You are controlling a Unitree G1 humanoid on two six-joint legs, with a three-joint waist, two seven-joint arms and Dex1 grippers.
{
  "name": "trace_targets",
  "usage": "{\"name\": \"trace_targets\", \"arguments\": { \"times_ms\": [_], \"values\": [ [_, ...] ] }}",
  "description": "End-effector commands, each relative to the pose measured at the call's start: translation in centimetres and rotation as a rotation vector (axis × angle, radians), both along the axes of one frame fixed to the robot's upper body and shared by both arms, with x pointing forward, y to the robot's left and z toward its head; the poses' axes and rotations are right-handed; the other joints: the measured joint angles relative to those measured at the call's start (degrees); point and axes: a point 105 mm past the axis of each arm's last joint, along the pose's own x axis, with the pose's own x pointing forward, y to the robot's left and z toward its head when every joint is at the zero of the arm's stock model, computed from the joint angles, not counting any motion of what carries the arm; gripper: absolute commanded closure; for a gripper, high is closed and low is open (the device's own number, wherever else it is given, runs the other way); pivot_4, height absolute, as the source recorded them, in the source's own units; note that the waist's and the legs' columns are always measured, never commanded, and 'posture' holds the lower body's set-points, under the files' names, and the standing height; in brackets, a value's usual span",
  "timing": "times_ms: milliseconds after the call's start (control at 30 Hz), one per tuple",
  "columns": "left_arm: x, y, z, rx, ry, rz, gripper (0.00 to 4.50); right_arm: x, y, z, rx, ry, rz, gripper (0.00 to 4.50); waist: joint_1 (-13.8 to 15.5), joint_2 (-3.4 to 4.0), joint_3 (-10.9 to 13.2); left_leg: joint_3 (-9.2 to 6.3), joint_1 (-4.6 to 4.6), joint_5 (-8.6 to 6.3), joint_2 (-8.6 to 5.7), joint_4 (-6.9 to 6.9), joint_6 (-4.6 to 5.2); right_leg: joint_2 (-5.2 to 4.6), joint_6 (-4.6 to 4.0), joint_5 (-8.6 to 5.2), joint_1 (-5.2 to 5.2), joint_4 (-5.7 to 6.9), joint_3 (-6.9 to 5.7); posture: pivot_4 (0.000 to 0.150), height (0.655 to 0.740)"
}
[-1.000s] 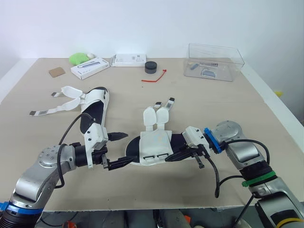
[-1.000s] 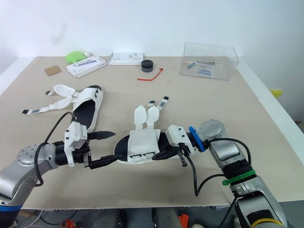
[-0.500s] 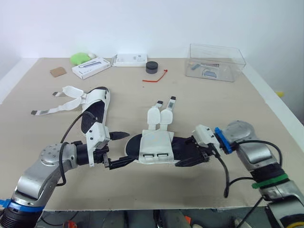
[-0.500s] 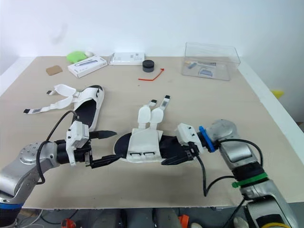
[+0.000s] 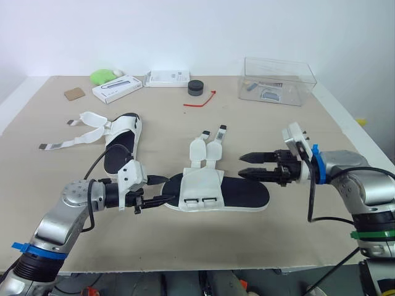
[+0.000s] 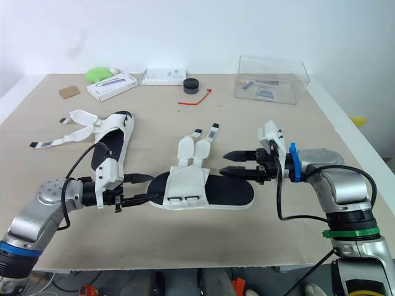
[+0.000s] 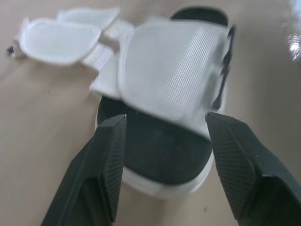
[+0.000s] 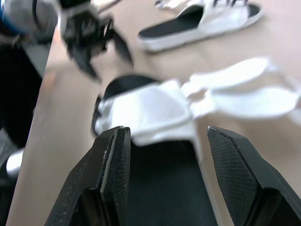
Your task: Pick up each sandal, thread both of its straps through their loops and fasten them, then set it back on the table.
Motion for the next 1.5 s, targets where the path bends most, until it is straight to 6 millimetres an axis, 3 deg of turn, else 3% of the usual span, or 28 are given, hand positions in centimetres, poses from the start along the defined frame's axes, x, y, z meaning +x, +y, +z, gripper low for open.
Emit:
{"name": "trace_targets", "arguments": {
  "times_ms": [33,167,367,633,800,1000,1367,1467,1500],
  "values": [
    [0.4,0.2,-0.1,0.057,-0.043,-0.031,3.16,0.7,0.7,1.3,0.025,0.028,-0.064,1.64,-0.1,0.01,0.0,0.00,-0.02,-0.01,0.00,0.00,0.01,-0.02,-0.01,-0.01,0.00,0.00,0.00,0.150,0.7400],
    [0.7,0.1,-0.5,0.087,-0.048,-0.062,4.39,2.5,1.6,1.0,0.048,0.187,-0.188,1.64,-0.2,0.01,0.0,0.11,-0.05,-0.02,-0.03,0.01,0.01,-0.10,-0.08,0.08,-0.06,0.00,0.10,0.150,0.7400],
    [1.1,-0.5,-0.7,0.117,-0.079,-0.106,4.39,5.8,1.2,0.6,0.116,0.452,-0.379,1.64,0.0,0.01,0.0,0.05,-0.12,-0.02,-0.09,0.01,0.01,-0.15,-0.18,0.16,-0.06,-0.02,0.02,0.150,0.7400],
    [1.1,-1.0,-0.7,0.133,-0.108,-0.135,4.39,7.6,1.6,-0.6,0.146,0.650,-0.451,1.64,-0.2,0.02,0.0,0.07,-0.25,-0.10,-0.23,0.00,0.13,-0.34,-0.11,0.13,-0.10,-0.08,0.03,0.150,0.7400],
    [0.9,-1.1,-0.7,0.147,-0.137,-0.145,4.39,9.8,3.4,-0.9,0.227,0.767,-0.495,1.64,-0.3,0.02,0.0,0.08,-0.23,-0.10,-0.23,0.00,0.14,-0.32,-0.09,0.15,-0.10,-0.07,0.05,0.150,0.7400],
    [0.6,-1.1,-0.8,0.152,-0.145,-0.146,4.39,11.8,4.4,-0.9,0.304,0.782,-0.561,1.64,-0.5,0.03,0.0,0.06,-0.26,-0.10,-0.21,-0.03,0.13,-0.33,-0.09,0.15,-0.11,-0.09,0.02,0.150,0.7400],
    [0.0,-0.6,-1.3,0.159,-0.137,-0.126,4.39,13.1,5.6,-1.4,0.327,0.754,-0.611,1.64,-1.0,0.03,0.0,0.04,-0.27,-0.14,-0.19,-0.06,0.15,-0.48,-0.09,0.15,-0.11,-0.12,0.01,0.150,0.7400],
    [-0.1,-0.6,-1.4,0.159,-0.136,-0.125,4.50,13.5,5.5,-1.0,0.346,0.726,-0.628,2.37,-1.4,0.03,0.0,0.04,-0.27,-0.14,-0.19,-0.06,0.15,-0.48,-0.09,0.15,-0.11,-0.11,0.02,0.150,0.7400],
    [-0.2,-0.6,-1.5,0.159,-0.135,-0.125,4.50,13.6,5.4,-0.7,0.354,0.720,-0.631,2.83,-1.4,0.03,0.0,0.04,-0.27,-0.14,-0.19,-0.06,0.15,-0.48,-0.09,0.15,-0.11,-0.11,0.02,0.150,0.7400]
  ]
}}
